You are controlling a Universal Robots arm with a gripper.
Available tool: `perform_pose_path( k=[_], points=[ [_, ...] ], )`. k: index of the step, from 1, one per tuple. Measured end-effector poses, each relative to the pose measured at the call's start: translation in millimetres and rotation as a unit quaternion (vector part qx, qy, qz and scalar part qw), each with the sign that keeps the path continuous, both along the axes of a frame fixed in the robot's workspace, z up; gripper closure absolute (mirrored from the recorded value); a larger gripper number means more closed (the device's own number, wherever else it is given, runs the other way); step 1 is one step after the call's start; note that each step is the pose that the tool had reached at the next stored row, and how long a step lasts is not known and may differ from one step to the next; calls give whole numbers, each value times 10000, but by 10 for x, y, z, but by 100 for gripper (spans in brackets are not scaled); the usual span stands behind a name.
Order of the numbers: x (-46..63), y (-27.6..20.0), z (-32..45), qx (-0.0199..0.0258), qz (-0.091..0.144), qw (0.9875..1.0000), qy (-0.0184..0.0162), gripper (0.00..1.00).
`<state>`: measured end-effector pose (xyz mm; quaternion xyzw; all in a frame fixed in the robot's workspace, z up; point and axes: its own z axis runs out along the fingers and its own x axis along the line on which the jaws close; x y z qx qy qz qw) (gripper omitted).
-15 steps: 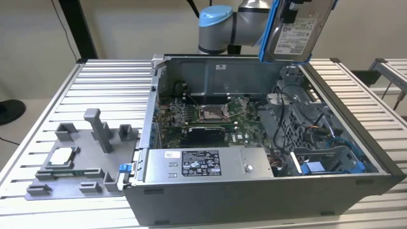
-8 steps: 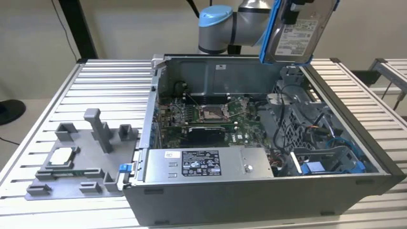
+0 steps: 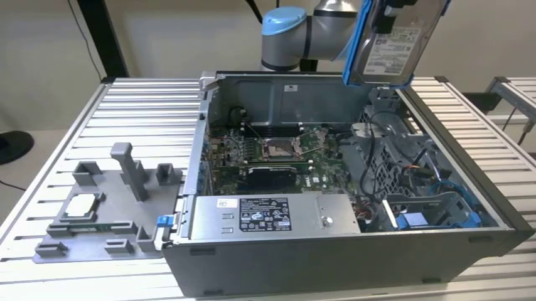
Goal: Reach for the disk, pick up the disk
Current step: 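Pick up the disk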
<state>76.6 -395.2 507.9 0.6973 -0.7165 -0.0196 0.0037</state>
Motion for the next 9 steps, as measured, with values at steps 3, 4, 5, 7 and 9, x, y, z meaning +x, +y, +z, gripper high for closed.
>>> perform_pose_path(
  k=[3,4,5,7,9],
  points=[
    [0,-29,0,0,0,10000,0,100],
    [0,-41,0,1,0,10000,0,100],
    [0,-54,0,0,0,10000,0,100],
    [0,-79,0,1,0,10000,0,100],
    [0,-105,0,0,0,10000,0,100]
  ],
)
